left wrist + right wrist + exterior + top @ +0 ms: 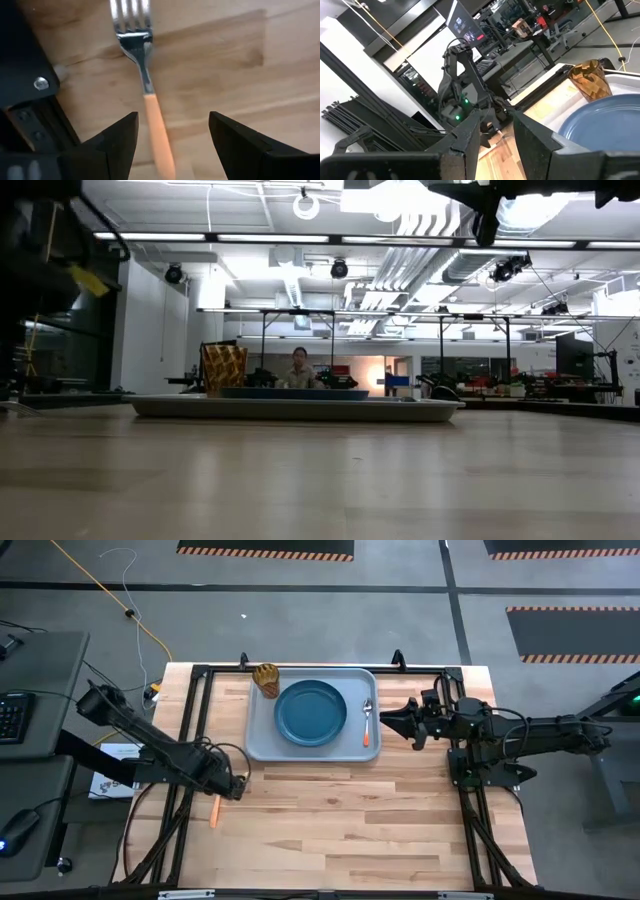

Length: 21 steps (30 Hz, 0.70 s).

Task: Pick and place plate/cup/fork/spoon on tray
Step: Put the fork between the plate and spoon on the tray

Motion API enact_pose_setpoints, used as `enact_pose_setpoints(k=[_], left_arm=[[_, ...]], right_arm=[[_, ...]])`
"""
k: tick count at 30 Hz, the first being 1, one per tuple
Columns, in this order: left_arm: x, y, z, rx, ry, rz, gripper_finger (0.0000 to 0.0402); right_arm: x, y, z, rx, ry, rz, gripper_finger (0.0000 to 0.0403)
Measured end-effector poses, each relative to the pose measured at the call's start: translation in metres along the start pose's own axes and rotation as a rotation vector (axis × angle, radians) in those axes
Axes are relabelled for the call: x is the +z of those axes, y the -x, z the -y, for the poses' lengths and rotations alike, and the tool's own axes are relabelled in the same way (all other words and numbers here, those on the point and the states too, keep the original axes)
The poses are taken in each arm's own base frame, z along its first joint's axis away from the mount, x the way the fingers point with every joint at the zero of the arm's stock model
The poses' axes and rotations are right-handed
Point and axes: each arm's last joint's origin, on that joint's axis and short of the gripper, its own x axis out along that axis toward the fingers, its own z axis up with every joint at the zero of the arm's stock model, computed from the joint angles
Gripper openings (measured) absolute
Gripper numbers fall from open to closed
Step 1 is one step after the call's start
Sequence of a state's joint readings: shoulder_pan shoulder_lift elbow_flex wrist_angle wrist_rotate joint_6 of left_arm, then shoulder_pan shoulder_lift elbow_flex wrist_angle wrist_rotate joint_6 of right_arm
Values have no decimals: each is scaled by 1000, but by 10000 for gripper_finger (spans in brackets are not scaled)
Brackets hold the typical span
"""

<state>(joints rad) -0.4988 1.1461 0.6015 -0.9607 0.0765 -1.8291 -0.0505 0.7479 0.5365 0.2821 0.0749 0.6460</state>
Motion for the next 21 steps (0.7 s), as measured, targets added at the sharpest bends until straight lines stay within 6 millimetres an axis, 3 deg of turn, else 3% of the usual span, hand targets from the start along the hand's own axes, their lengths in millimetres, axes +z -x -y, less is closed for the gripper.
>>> enact_pose_setpoints(k=[9, 15, 21], left_arm=[[7, -25, -14, 40, 109, 79, 222], [7, -39, -8, 17, 118, 69, 170], [5, -39, -1, 26, 94, 83, 116]], right_arm=[[0, 0, 2, -43, 1, 22, 110], [0, 0, 2, -42, 1, 22, 110], [0, 0, 2, -42, 0, 21, 110]])
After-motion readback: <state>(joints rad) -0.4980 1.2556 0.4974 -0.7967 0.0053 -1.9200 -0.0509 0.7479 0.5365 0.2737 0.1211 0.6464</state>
